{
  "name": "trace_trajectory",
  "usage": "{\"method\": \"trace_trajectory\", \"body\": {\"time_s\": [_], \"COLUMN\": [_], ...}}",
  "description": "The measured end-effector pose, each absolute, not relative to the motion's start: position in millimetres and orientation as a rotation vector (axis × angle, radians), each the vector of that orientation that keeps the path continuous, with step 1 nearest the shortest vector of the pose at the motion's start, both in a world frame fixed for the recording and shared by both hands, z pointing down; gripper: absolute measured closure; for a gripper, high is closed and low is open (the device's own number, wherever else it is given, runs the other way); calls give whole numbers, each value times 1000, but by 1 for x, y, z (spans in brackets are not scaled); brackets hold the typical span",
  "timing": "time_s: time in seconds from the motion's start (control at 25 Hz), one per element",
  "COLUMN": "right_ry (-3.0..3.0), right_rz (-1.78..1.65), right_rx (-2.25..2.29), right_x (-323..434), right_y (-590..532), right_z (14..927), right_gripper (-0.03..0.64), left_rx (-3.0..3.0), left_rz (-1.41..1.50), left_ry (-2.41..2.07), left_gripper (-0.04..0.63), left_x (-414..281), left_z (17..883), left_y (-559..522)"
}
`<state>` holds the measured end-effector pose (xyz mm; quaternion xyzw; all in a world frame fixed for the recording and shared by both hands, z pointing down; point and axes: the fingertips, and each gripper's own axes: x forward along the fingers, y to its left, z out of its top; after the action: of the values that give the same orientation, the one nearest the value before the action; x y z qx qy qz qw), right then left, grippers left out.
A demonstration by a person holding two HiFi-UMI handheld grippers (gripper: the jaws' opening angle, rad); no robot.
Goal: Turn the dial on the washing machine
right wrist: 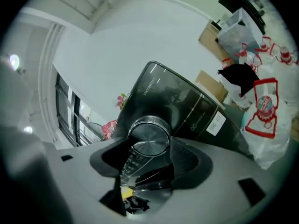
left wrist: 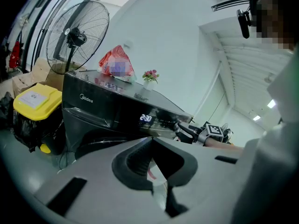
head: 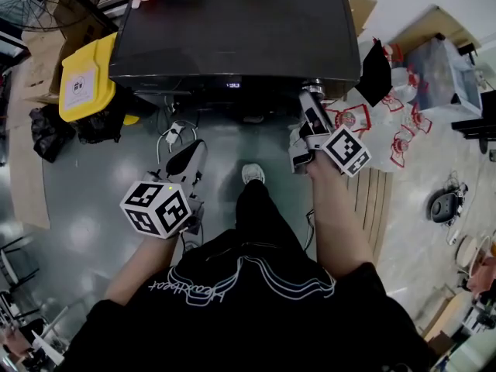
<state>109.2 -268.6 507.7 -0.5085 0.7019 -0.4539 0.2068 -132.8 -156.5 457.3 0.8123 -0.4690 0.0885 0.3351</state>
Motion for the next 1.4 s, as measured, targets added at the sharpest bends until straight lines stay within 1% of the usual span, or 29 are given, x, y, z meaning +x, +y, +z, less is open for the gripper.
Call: {"method": "trace_trajectory", "body": {"time_s": [0.24,0.44,0.64,0.72,0.8,0.92,1.08,1.28,1.4], "right_ry": [1776,1764,1841,1941,2098,2370,2652,2796,2873], "right_rz": [-1366,-1375,-1321,-1251,-1128,-855,-530,-27,241], "right_rx": [-1290,-1265,-1307,-1393,-1541,-1761,-1921,-2196,-2286], "right_x": [112,113,110,110,113,114,105,110,106], "right_y": [-266,-266,-265,-264,-261,-257,-254,-255,-256], "right_z": [512,513,509,508,509,505,502,492,493], "right_gripper": [337,337,338,324,303,286,261,271,276], "left_rx": [2102,2095,2087,2086,2085,2084,2078,2074,2073], "left_rz": [230,235,239,239,237,233,230,228,225], "left_ry": [-1232,-1234,-1236,-1237,-1237,-1243,-1247,-1270,-1291], "left_gripper": [589,589,589,589,589,589,589,589,589], "left_x": [-135,-136,-137,-137,-138,-139,-141,-145,-149], "left_z": [458,459,462,462,463,463,465,466,464], "left_y": [-154,-151,-149,-149,-148,-148,-146,-147,-147]}}
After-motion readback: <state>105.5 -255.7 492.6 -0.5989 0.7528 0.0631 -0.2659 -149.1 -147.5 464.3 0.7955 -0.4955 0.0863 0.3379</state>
